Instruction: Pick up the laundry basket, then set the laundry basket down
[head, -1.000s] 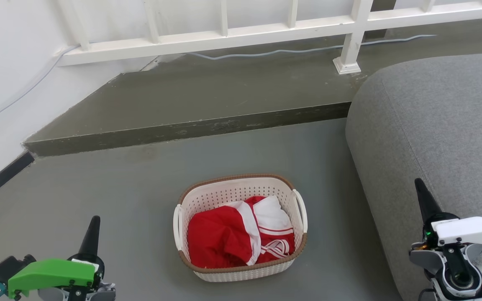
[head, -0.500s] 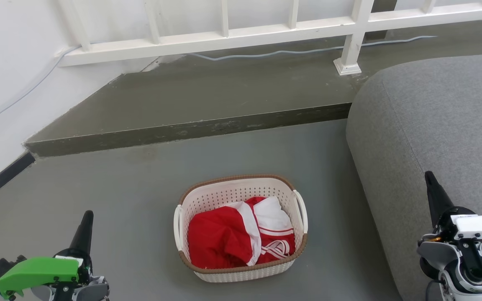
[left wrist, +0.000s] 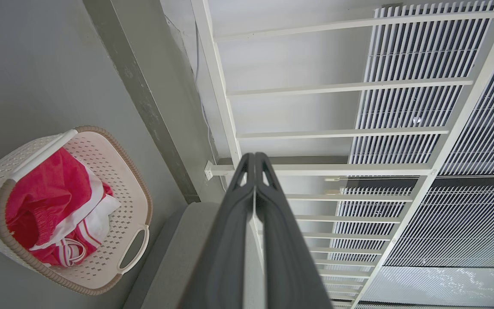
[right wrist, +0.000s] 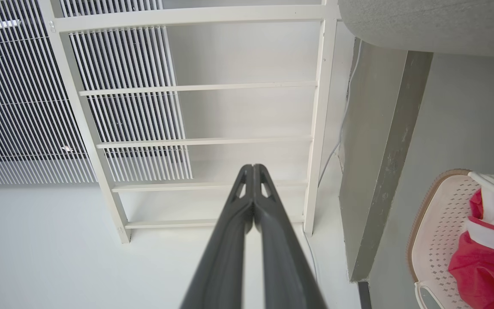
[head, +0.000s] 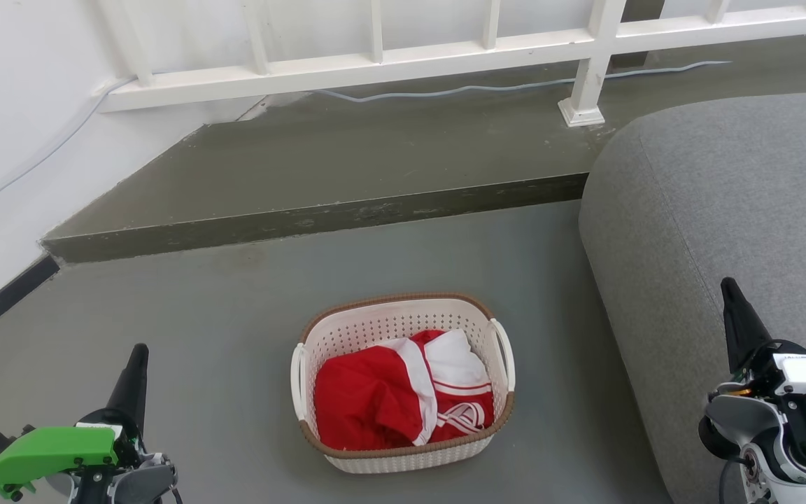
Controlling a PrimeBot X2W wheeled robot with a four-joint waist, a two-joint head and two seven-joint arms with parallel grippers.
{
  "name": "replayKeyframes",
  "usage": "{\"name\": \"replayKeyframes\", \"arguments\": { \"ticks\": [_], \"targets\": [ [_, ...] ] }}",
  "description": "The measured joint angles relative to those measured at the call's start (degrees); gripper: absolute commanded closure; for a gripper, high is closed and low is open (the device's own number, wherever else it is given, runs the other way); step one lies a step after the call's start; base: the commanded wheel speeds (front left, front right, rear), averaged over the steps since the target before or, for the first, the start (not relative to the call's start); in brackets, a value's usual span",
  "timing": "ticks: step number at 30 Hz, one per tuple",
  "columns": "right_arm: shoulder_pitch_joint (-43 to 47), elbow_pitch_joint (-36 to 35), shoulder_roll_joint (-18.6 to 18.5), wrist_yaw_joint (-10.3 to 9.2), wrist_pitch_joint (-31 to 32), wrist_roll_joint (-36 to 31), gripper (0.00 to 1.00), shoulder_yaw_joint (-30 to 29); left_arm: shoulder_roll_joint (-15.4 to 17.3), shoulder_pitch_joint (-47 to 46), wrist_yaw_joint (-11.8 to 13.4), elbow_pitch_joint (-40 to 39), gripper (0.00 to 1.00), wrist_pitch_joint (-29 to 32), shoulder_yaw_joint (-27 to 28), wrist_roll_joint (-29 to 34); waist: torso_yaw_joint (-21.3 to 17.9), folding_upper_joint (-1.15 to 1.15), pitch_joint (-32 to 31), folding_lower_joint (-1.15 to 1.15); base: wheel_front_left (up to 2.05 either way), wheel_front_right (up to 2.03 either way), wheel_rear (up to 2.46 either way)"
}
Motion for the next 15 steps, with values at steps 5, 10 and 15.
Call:
{"name": "replayKeyframes", "arguments": {
  "ticks": [5, 10, 15],
  "targets": [
    [-0.2, 0.2, 0.0, 0.0, 0.0, 0.0, 1.0, 0.0, 0.0, 0.0, 0.0, 0.1, 1.0, 0.0, 0.0, 0.0, 0.0, 0.0, 0.0, 0.0, 0.0, 0.0, 0.0],
    [-0.2, 0.3, 0.0, 0.0, 0.0, 0.0, 1.0, 0.0, 0.0, 0.0, 0.0, 0.2, 1.0, 0.0, 0.0, 0.0, 0.0, 0.0, 0.0, 0.0, 0.0, 0.0, 0.0],
    [-0.2, 0.3, 0.0, 0.0, 0.0, 0.0, 1.0, -0.1, 0.0, 0.0, 0.0, 0.4, 1.0, 0.0, 0.1, 0.0, 0.0, 0.0, 0.0, 0.0, 0.0, 0.0, 0.0]
  ]
}}
